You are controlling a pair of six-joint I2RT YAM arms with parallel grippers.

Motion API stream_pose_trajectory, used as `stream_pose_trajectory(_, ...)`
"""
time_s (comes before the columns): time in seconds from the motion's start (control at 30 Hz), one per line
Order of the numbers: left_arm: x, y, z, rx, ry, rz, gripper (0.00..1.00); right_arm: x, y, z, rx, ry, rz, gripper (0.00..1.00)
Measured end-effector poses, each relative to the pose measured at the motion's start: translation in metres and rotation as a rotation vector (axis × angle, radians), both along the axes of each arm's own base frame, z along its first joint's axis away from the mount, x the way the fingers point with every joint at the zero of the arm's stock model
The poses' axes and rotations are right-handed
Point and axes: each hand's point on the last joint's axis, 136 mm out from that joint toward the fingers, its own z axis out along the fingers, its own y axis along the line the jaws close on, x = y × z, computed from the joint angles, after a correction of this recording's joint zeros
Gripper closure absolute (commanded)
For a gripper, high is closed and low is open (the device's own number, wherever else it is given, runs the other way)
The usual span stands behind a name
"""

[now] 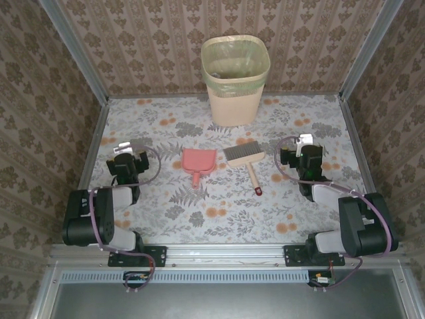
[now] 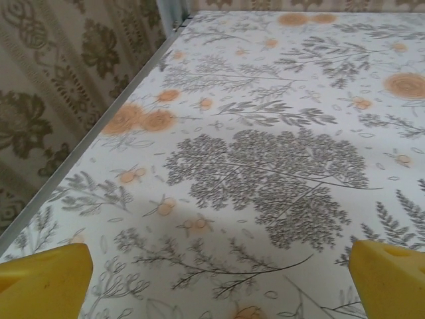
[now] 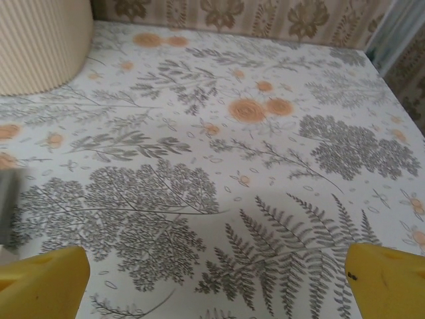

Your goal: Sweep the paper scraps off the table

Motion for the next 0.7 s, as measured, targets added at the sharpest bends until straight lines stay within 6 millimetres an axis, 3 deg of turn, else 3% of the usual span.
stream_pose_trajectory(0.27,0.010,-0.013,-0.006,0.015,-0.019,-0.066,0.00,-0.001,0.015,-0.006,0.053,-0.073,0.074,0.00)
stream_pose_trajectory(0.47,0.012,-0.018,-0.006,0.025,-0.018,-0.094,0.00,0.003,0.013,-0.034,0.067,-0.023,0.053,0.00)
stream_pose_trajectory(0.7,0.013,-0.020,-0.004,0.031,-0.022,-0.100,0.00,0.013,0.004,-0.022,0.091,-0.059,0.009,0.00)
